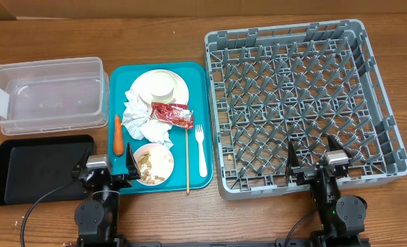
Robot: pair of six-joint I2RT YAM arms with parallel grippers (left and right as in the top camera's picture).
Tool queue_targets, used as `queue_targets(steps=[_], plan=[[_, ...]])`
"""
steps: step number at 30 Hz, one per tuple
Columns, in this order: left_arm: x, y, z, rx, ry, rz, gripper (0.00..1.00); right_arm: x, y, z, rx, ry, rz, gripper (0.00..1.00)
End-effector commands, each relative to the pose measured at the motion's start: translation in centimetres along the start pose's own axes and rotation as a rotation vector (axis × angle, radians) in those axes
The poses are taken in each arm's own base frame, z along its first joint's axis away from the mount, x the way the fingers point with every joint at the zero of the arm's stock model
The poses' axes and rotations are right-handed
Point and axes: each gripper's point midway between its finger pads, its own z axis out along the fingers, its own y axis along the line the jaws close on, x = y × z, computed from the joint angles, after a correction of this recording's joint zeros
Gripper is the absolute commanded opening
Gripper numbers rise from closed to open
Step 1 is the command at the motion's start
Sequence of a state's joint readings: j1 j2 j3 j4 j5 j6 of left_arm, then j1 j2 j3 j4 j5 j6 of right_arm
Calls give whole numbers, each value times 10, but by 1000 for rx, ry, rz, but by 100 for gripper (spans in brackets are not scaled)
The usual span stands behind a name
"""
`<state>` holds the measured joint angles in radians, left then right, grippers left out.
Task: Sort waste into correct bins and load items into the dishwasher
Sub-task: 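Move the left gripper from rest toward the teal tray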
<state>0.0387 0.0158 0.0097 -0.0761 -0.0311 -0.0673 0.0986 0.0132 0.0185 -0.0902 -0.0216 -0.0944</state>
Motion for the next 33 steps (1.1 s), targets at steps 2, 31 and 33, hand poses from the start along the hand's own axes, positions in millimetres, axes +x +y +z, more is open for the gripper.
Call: queue_targets(steps=[2, 31, 33], plan=[[0, -1, 0, 3, -5, 23, 100, 2, -1, 0, 6, -2, -4, 100], [1, -3, 0, 15, -3, 19, 100, 2, -1, 0, 6, -2, -4, 100], [0, -14, -1, 79, -4, 19, 100, 2, -1, 0, 5, -2, -4, 100]])
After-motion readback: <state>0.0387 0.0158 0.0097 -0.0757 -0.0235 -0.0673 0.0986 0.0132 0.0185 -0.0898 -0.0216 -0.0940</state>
